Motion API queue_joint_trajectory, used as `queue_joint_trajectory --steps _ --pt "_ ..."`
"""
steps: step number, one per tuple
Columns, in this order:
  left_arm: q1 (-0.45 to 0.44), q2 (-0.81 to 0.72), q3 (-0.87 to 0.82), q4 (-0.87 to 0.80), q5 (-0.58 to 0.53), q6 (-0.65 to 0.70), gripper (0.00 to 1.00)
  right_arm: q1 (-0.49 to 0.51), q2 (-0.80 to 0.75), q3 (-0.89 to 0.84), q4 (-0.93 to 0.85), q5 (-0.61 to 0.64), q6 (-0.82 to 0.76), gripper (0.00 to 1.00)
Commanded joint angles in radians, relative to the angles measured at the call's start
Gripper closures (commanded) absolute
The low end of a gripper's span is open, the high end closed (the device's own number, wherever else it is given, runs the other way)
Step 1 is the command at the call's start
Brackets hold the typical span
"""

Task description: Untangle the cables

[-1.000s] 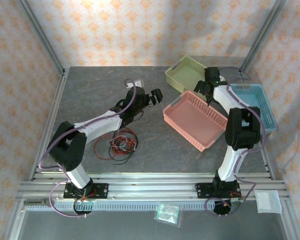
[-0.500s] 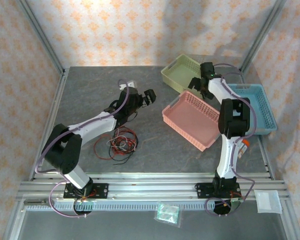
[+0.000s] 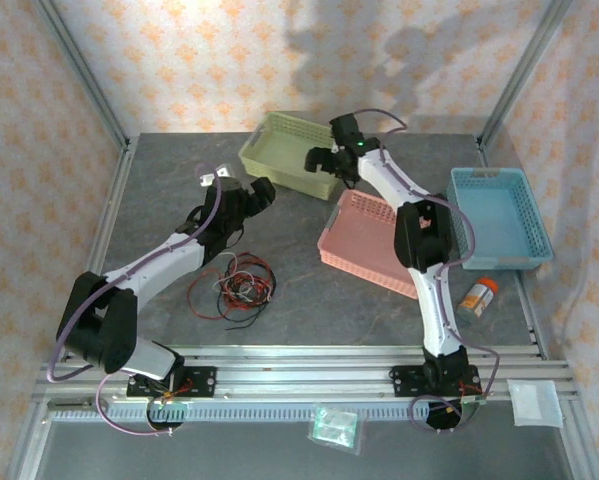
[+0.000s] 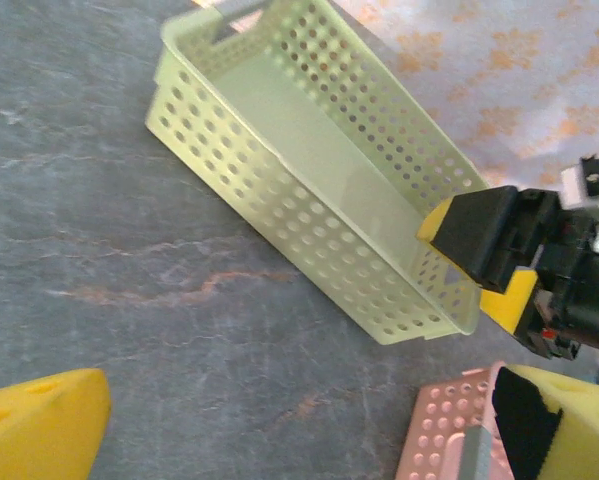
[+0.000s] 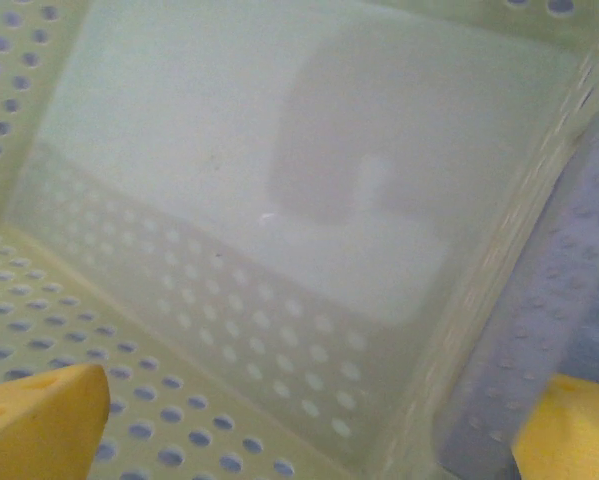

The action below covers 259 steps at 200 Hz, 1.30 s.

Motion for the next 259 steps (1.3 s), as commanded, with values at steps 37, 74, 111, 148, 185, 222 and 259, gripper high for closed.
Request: queue_joint_trajectory --steps 37,74,111,148,185,222,259 --pt "0.007 0.137 0.224 -0.193 -0.123 -0.017 0.01 0.003 -0.337 -0.233 0.167 0.185 -0.037 0.0" --pt "-0.011 0.348 0.533 -0.389 -0.131 0.072 0.01 0.001 -0.662 -0.633 0.279 0.337 0.018 0.0" --pt "-0.048 0.592 0.851 -0.497 -0.074 0.107 0.01 -0.035 -0.9 -0.918 0.243 0.432 0.155 0.01" --pt "-0.07 0.804 1.16 -0.598 0.0 0.084 0.01 -0.049 -1.092 -1.111 0.211 0.468 0.188 0.02" --pt "-0.079 0.925 1.304 -0.586 0.117 0.046 0.01 -0.071 -1.174 -1.2 0.183 0.488 0.198 0.02" --pt "-0.09 1.012 1.403 -0.597 0.246 0.113 0.01 -0.078 -1.174 -1.215 0.181 0.488 0.188 0.02" --pt "-0.083 1.041 1.426 -0.636 0.275 0.152 0.01 -0.079 -1.172 -1.217 0.186 0.488 0.186 0.02"
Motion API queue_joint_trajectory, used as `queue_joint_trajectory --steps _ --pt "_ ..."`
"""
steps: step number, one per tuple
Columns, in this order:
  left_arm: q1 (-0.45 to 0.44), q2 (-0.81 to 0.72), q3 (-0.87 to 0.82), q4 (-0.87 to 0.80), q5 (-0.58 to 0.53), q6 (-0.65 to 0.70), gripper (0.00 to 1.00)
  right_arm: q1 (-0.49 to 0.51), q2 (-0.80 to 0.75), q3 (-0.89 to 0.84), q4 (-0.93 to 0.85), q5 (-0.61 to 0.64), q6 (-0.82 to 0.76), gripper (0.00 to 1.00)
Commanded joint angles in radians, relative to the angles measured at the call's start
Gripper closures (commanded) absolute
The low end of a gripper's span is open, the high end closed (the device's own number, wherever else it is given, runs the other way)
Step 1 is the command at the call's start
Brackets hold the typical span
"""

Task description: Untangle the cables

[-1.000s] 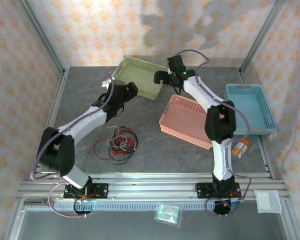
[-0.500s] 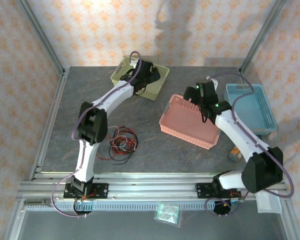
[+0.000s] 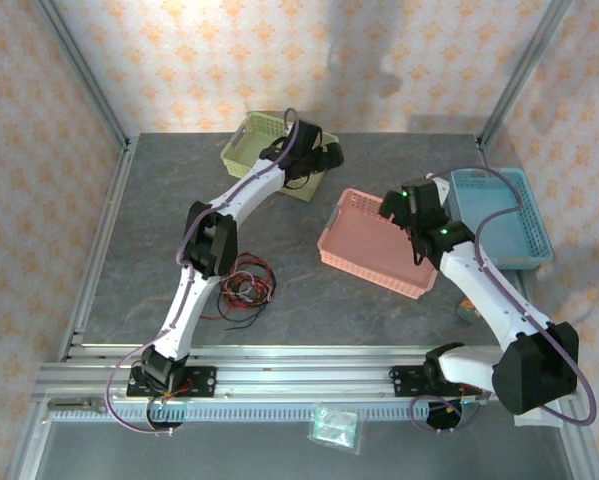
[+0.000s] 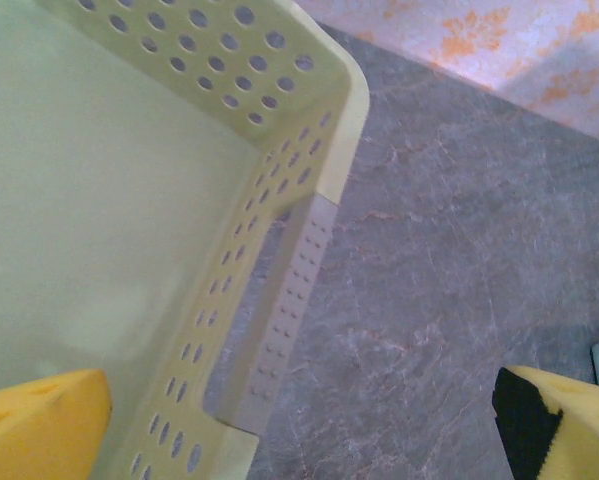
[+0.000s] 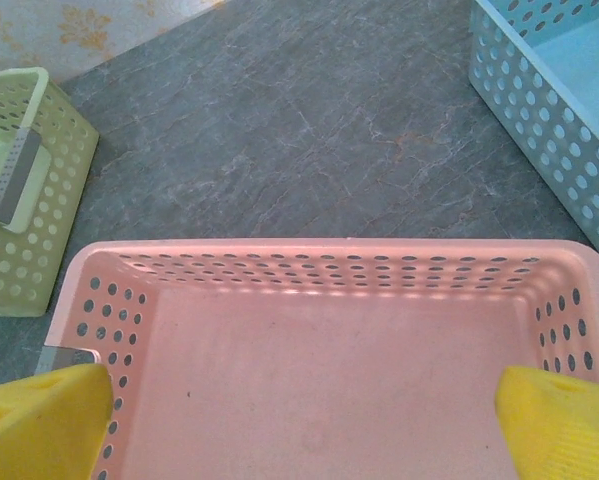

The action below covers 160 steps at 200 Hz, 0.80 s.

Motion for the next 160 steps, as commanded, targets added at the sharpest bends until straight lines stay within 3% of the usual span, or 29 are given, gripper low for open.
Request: queue_joint_trajectory --steps 1,50,104,160 --pt "-0.003 0.021 0.04 -0.055 0.062 0.046 0.01 -0.005 -0.009 -0.012 -0.011 0.036 0.009 0.02" --pt "-0.002 0.016 0.041 -0.155 0.059 0.101 0.01 -0.005 0.002 -0.006 -0.005 0.038 0.008 0.02" --pt "0.0 -0.045 0.005 -0.357 -0.107 0.189 0.01 -0.005 0.015 0.009 0.001 0.05 0.009 0.02" --pt "0.04 -0.328 -0.416 -0.265 -0.256 0.198 0.01 -0.006 0.029 -0.002 0.013 0.042 0.016 0.02"
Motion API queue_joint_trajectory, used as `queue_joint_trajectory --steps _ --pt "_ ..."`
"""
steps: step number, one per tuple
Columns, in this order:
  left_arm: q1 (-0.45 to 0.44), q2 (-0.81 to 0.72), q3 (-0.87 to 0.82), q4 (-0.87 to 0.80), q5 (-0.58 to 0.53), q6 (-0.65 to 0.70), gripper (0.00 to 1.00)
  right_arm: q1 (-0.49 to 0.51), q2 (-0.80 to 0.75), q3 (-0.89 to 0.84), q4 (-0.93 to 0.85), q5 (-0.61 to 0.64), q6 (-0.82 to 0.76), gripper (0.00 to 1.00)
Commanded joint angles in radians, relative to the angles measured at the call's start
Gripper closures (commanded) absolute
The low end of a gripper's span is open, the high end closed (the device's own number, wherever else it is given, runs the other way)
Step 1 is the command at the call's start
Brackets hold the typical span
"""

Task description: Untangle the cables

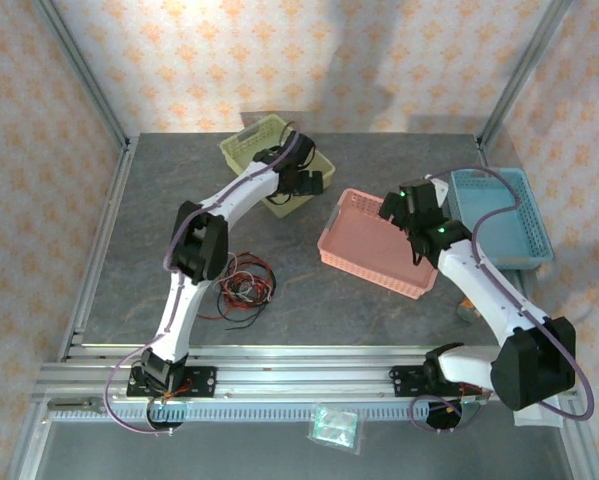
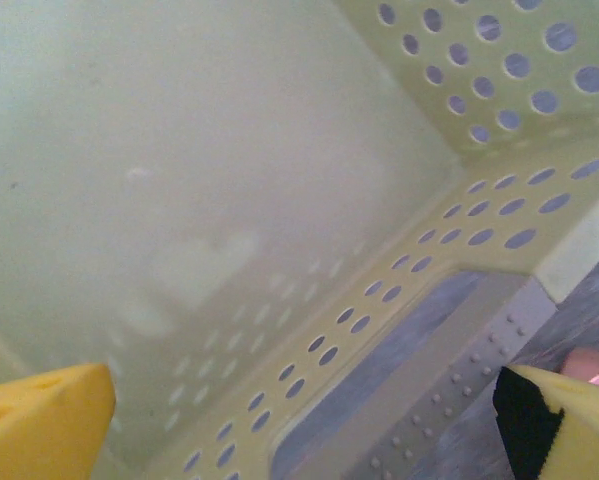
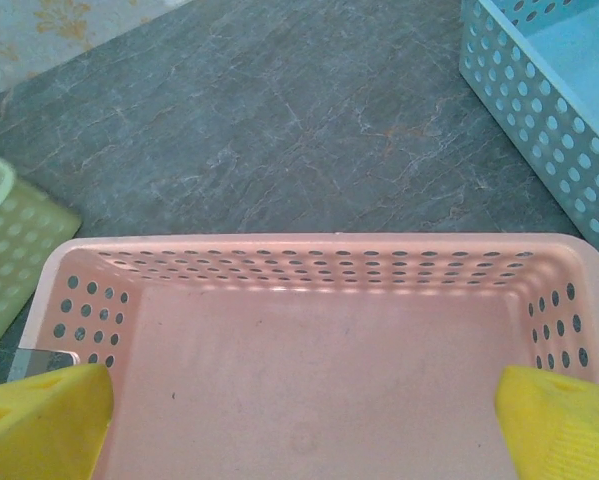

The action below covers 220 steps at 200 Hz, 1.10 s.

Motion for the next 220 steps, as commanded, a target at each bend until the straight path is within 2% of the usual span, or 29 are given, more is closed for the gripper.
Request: queue_joint_trajectory --steps 1,22,58,78,108,121,142,177,220 --pt "0.037 -0.149 -0.157 -0.003 -0.104 0.015 0.01 -0.006 0.005 0.002 0.012 0.029 0.013 0.02" --pt "0.07 -0.256 -0.305 0.048 -0.101 0.017 0.0 -0.005 0.008 -0.005 0.016 0.032 0.007 0.02" --pt "0.096 -0.429 -0.444 0.138 -0.042 0.072 0.01 -0.006 0.016 0.001 0.003 0.037 -0.012 0.01" --pt "0.102 -0.532 -0.513 0.195 -0.036 0.058 0.01 -0.006 0.028 0.021 -0.047 0.035 -0.006 0.02" --pt "0.138 -0.638 -0.632 0.23 -0.137 -0.043 0.0 0.024 0.072 0.029 -0.065 -0.147 -0.09 0.04" --pt "0.156 -0.642 -0.662 0.215 -0.187 -0.082 0.01 0.081 0.093 0.022 -0.066 -0.198 -0.132 0.07" --pt "0.173 -0.606 -0.674 0.199 -0.188 -0.106 0.01 0.163 0.111 0.011 -0.078 -0.247 -0.18 0.1" --pt "0.173 -0.507 -0.631 0.208 -0.161 -0.1 0.01 0.204 0.084 -0.029 -0.054 -0.345 -0.193 0.08" --pt "0.179 -0.382 -0.54 0.156 -0.26 -0.081 0.0 0.222 0.078 -0.054 -0.088 -0.296 -0.184 0.07"
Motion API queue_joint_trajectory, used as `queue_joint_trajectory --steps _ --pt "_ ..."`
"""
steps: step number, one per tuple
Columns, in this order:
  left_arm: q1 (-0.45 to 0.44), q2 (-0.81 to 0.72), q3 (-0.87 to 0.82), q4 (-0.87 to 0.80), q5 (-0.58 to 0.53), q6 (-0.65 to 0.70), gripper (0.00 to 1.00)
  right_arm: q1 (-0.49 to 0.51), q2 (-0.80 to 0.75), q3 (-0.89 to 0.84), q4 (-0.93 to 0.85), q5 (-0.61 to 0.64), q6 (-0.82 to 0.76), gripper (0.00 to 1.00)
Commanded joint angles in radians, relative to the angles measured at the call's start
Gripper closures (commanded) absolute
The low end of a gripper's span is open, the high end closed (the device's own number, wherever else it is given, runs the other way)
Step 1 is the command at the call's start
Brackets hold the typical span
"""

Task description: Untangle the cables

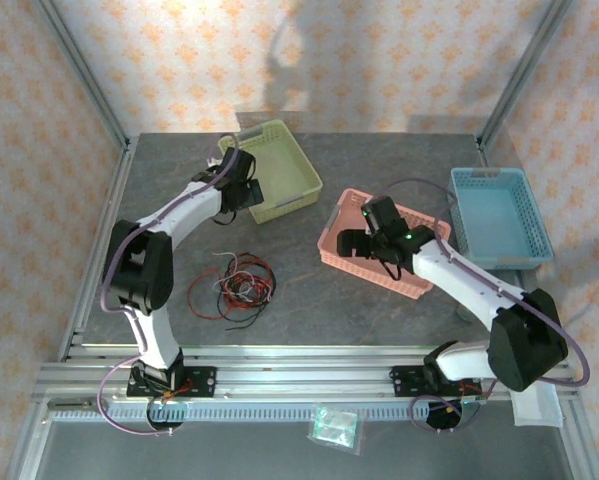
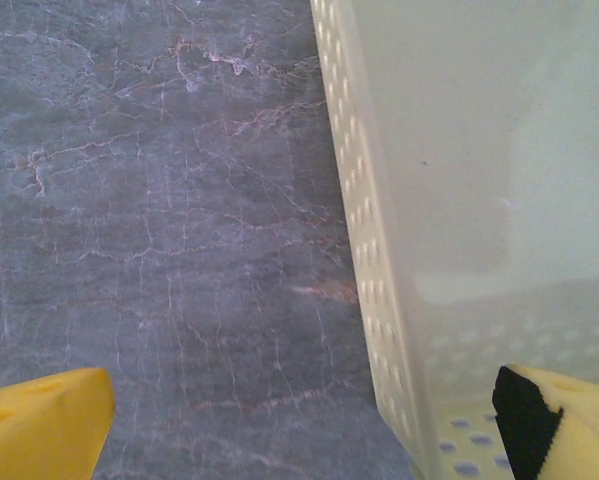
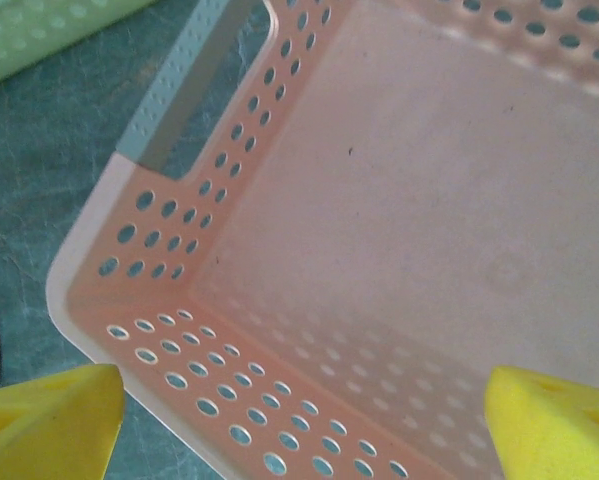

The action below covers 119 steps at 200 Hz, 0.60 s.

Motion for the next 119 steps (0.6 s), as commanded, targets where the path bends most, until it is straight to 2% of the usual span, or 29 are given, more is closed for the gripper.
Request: queue_joint_trajectory --steps 1,27,77,119 --pt "0.002 0.039 0.069 -0.042 -0.085 0.007 0.0 0.011 -0.027 -0.014 -0.037 0.018 -0.014 0.07" --pt "0.014 0.118 0.109 -0.08 -0.147 0.026 0.0 0.011 -0.032 -0.019 -0.047 0.033 -0.013 0.07" --pt "0.104 0.106 0.076 -0.089 -0.188 0.05 0.02 0.012 -0.028 -0.017 -0.05 0.047 -0.02 0.07" --pt "0.172 0.053 0.03 -0.06 -0.144 0.067 0.07 0.038 -0.029 -0.016 -0.046 -0.017 -0.06 0.12"
